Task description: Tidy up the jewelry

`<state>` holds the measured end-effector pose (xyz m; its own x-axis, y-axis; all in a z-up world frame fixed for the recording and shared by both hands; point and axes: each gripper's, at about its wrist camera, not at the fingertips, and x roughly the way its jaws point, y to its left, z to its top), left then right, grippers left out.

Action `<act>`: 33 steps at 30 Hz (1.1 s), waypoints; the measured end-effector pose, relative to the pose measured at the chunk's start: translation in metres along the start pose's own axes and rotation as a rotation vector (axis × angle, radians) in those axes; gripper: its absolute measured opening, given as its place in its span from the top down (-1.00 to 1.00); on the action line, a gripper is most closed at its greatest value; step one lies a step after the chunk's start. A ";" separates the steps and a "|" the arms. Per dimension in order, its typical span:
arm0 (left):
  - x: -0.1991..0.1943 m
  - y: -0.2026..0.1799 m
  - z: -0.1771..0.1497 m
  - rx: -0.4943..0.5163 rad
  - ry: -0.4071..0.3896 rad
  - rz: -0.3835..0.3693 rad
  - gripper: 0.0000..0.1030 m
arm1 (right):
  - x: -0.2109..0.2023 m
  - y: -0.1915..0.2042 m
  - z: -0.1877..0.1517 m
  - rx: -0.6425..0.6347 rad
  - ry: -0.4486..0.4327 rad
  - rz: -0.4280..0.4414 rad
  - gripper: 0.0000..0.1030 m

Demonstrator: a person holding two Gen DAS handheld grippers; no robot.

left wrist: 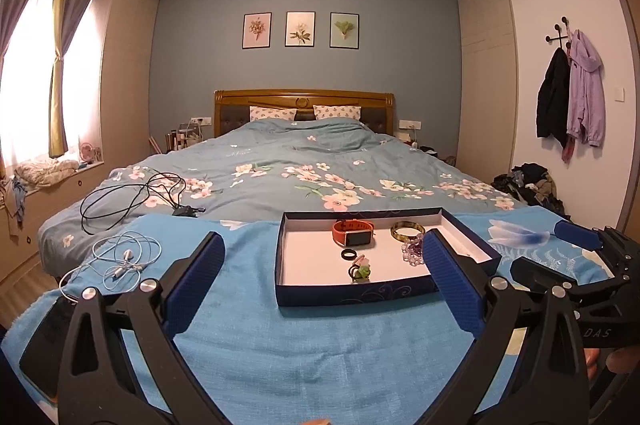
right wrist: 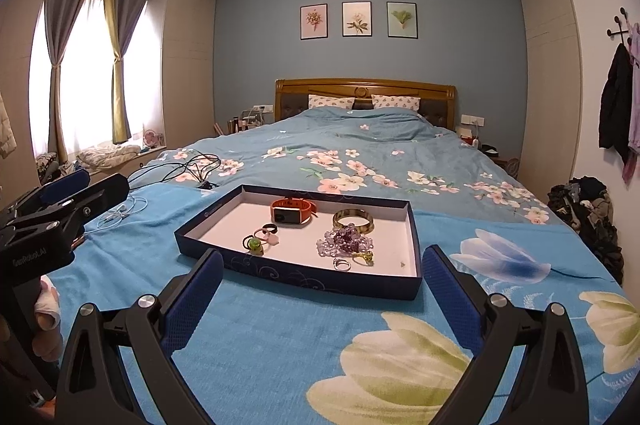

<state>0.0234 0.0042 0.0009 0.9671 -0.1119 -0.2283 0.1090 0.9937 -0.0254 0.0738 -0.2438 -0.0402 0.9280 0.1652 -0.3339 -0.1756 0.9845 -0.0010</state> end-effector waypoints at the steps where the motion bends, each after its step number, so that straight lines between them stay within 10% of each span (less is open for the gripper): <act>1: -0.001 -0.001 0.000 0.002 -0.001 -0.002 -0.89 | -0.001 0.000 0.000 0.002 -0.001 0.000 -0.86; 33: -0.006 -0.005 0.002 0.020 -0.019 0.017 -0.89 | -0.009 -0.001 0.001 0.031 -0.020 -0.014 -0.86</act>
<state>0.0180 0.0004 0.0047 0.9731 -0.0956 -0.2098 0.0974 0.9952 -0.0019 0.0657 -0.2460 -0.0356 0.9368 0.1524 -0.3150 -0.1527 0.9880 0.0239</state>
